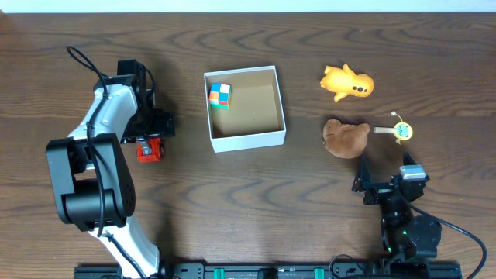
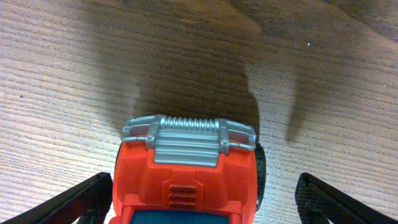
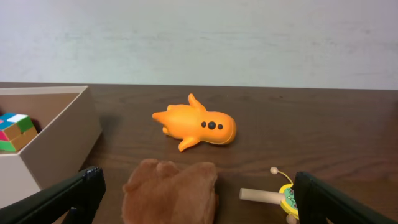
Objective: Pack container
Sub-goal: 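Lower the left gripper over the red toy truck and close on it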
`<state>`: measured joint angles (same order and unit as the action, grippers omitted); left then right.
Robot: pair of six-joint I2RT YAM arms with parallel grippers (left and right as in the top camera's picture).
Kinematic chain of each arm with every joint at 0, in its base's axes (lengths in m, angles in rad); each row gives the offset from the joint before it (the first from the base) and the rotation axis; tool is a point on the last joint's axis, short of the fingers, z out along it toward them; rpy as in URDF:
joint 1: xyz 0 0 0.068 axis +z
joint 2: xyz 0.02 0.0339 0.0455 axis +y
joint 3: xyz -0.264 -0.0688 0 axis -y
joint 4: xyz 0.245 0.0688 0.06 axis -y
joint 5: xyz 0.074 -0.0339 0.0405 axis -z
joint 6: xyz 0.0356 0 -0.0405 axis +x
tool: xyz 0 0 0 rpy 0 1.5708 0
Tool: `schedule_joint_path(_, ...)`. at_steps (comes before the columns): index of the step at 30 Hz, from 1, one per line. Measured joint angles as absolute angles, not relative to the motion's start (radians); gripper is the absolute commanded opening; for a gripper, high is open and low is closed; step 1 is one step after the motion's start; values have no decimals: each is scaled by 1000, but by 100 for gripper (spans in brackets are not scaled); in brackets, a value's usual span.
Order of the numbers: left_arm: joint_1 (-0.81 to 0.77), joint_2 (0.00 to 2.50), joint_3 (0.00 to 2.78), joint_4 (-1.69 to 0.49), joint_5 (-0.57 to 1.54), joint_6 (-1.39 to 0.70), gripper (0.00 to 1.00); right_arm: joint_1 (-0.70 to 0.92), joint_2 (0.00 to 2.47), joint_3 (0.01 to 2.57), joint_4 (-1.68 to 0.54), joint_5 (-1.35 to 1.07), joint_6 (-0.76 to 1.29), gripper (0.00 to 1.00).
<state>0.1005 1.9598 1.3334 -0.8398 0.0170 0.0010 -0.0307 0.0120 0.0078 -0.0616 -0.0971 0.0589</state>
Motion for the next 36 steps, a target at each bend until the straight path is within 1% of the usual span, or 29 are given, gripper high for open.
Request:
schedule_joint_path(6,101,1960,1333,-840,17,0,91,-31,12,8,-62,-97,59,99)
schedule_joint_path(17,101,1960,1333,-855,79,-6,91,-31,12,8,-62,-97,59,99)
schedule_joint_path(36,101,1908,1333,-884,92,-7,91,-31,12,8,-62,-97,59,99)
